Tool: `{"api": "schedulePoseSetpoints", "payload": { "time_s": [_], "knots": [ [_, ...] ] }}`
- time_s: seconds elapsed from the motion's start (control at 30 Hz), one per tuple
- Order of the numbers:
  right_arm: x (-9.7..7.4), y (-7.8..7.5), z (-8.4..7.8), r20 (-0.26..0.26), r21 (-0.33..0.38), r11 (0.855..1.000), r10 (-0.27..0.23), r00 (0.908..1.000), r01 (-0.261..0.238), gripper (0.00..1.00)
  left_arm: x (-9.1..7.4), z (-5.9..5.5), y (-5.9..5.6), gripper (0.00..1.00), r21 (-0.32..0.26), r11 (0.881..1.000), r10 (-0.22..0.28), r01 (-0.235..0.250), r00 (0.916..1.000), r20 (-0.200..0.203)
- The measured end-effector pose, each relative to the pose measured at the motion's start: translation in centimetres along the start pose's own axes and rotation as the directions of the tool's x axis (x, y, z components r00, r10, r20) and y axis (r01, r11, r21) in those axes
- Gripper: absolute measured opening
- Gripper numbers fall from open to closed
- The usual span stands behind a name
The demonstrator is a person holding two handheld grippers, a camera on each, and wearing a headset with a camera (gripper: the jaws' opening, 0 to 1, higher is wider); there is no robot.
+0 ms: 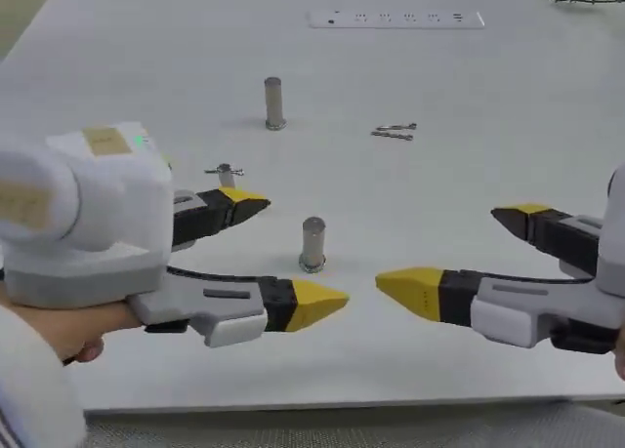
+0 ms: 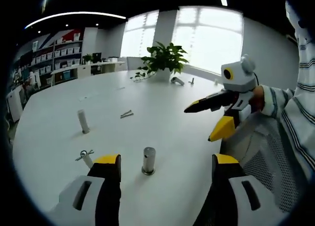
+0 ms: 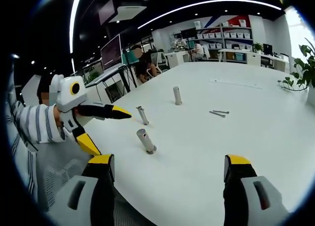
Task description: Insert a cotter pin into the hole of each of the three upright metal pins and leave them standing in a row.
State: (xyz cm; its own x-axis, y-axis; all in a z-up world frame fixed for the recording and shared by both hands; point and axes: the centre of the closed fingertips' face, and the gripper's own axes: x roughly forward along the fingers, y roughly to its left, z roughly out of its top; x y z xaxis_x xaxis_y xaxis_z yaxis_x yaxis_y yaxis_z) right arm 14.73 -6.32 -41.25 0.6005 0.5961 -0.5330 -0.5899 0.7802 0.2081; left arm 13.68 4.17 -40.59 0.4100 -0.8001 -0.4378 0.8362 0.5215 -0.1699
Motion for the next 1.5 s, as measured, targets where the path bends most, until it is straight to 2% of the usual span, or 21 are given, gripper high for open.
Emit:
{"api": "schedulePoseSetpoints", "payload": {
  "time_s": [0.1, 0.2, 0.3, 0.37, 0.53, 0.6, 0.7, 0.73, 0.87, 1.0, 1.2, 1.33, 1.47, 1.5],
  "knots": [
    [0.1, 0.1, 0.0, -0.008, -0.007, 1.0, 0.007, 0.9999, -0.007, 0.91, -0.7, 0.0, 0.7, 0.83, -0.026, 0.999, 0.024, -0.023, 0.9995, 0.02],
    [0.2, 0.1, -0.1, -0.021, -0.017, 1.0, 0.012, 0.9997, -0.013, 0.91, -1.3, 0.8, 0.8, 0.89, -0.087, 0.996, 0.03, -0.022, 0.9952, 0.093],
    [0.2, 0.1, -0.1, -0.028, -0.022, 1.0, 0.016, 0.9995, -0.017, 0.9, -2.0, 0.9, 1.1, 0.98, -0.097, 0.994, 0.053, -0.042, 0.9923, 0.112],
    [0.3, 0.1, -0.1, -0.034, -0.028, 0.999, 0.018, 0.9993, -0.019, 0.9, -2.3, 1.0, 1.0, 0.99, -0.082, 0.995, 0.061, -0.051, 0.991, 0.119],
    [0.3, -0.4, 0.1, -0.056, -0.052, 0.998, 0.021, 0.9982, -0.024, 0.9, -2.4, 0.0, 0.7, 0.99, -0.064, 0.996, 0.067, -0.064, 0.996, 0.058],
    [0.3, -0.8, 0.3, -0.062, -0.065, 0.998, 0.019, 0.9979, -0.023, 0.89, -2.2, -0.1, 0.4, 0.99, -0.057, 0.996, 0.076, -0.074, 0.9959, 0.049],
    [0.3, -1.5, 1.0, -0.064, -0.086, 0.996, 0.012, 0.9979, -0.017, 0.88, -2.3, 0.1, 0.4, 0.99, -0.063, 0.994, 0.087, -0.085, 0.9954, 0.04],
    [0.3, -1.8, 1.1, -0.069, -0.09, 0.996, 0.01, 0.9976, -0.017, 0.87, -2.3, 0.2, 0.7, 0.99, -0.066, 0.993, 0.098, -0.095, 0.9942, 0.044],
    [0.4, -3.3, 2.0, -0.101, -0.136, 0.991, -0.002, 0.9948, -0.012, 0.85, -2.4, 0.7, 0.8, 0.99, -0.097, 0.989, 0.115, -0.109, 0.9915, 0.062],
    [0.6, -4.6, 2.7, -0.125, -0.178, 0.984, -0.006, 0.9922, -0.016, 0.81, -2.7, 0.4, 1.0, 0.99, -0.114, 0.985, 0.138, -0.133, 0.9899, 0.035],
    [1.4, -6.1, 3.7, -0.199, -0.3, 0.952, 0.002, 0.9799, -0.063, 0.7, -3.1, 0.0, 1.2, 0.99, -0.127, 0.982, 0.147, -0.141, 0.9887, 0.032],
    [2.1, -6.6, 4.3, -0.235, -0.351, 0.932, 0.012, 0.972, -0.096, 0.63, -3.2, -0.2, 1.1, 0.99, -0.135, 0.981, 0.146, -0.14, 0.9888, 0.031],
    [2.8, -7.1, 4.8, -0.279, -0.395, 0.91, 0.014, 0.9602, -0.128, 0.56, -3.3, -0.3, 1.1, 0.99, -0.142, 0.98, 0.146, -0.14, 0.9889, 0.03],
    [2.8, -7.1, 4.9, -0.295, -0.413, 0.9, 0.015, 0.9555, -0.142, 0.55, -3.3, -0.3, 1.1, 0.99, -0.144, 0.979, 0.146, -0.141, 0.9888, 0.029]
  ]
}}
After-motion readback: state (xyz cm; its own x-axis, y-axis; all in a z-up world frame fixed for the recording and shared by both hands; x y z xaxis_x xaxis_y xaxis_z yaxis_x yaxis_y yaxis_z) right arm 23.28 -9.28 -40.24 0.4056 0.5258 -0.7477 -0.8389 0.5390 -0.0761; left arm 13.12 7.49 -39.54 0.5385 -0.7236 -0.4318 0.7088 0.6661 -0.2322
